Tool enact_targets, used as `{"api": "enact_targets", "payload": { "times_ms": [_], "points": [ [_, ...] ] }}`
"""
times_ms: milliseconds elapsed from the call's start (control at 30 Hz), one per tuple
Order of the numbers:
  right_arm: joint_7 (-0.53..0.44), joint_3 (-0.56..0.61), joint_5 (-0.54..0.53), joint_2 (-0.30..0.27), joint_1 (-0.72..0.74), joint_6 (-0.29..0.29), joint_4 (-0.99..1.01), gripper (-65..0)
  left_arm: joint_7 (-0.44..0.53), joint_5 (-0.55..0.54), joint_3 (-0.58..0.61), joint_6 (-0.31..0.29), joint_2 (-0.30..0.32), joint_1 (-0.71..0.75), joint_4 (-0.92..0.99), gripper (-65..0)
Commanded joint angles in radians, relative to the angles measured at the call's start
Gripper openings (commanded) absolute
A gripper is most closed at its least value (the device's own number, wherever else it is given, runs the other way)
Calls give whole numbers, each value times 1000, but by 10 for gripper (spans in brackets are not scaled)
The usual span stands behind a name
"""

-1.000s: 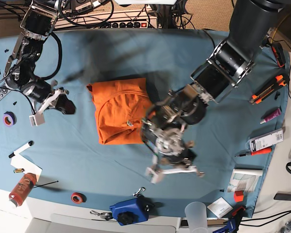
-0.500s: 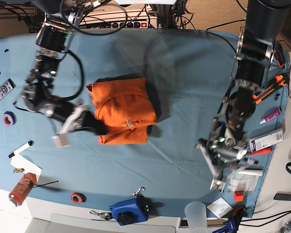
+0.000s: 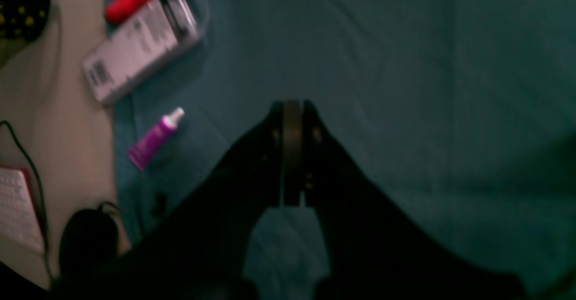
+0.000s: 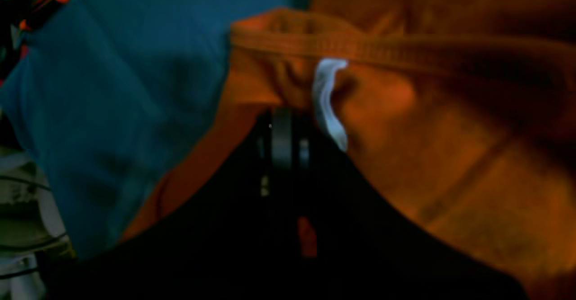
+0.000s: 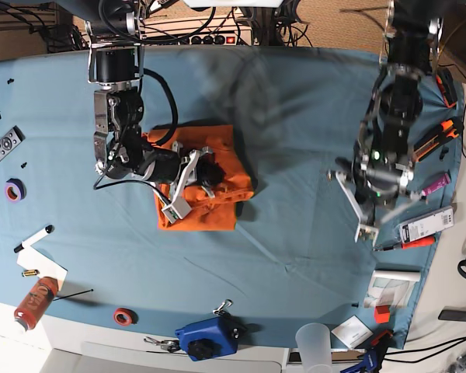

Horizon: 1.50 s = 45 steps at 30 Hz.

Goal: Layout the t-shirt on the table in an organized manner, then fold the t-shirt properly

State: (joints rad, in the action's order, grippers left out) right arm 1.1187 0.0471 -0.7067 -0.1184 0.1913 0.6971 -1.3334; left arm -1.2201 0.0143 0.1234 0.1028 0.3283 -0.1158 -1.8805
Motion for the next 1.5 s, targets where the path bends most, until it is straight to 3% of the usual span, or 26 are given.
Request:
{"api": "enact_targets", "payload": {
  "times_ms": [0,167,367,533,633,900,1167,1467],
  "points": [
    [22,-13,-19,-6,19,1,-18,-638,18,11,-4,3,7,5,-42,-650],
    [114,-115,-165,-6,19,1,-151,-650,52,12,-5,3,7,120,-158,-650],
    [278,-269,-259,-10,17,1,-386,-650,81,89,-12,3,7,234,-252,-650],
    [278,-366,-291,-58,-93,-2,-489,-650,99,86,-76,1,7,316,-267,-650],
    [278,-417,-332,-74,-201,-6,-568,-650,104,63,-145,-39,7,367,-267,-650],
    [278,-546,-401,-76,-520,-5,-805,-650,106,-144,-372,-132,7,508,-268,-650],
    [278,-562,-400,-76,-772,-5,-824,-650,106,-263,-528,-183,7,697,-267,-650],
    [278,-562,-372,-76,-972,1,-824,-650,129,-274,-541,-183,7,920,-267,-650]
  ]
}}
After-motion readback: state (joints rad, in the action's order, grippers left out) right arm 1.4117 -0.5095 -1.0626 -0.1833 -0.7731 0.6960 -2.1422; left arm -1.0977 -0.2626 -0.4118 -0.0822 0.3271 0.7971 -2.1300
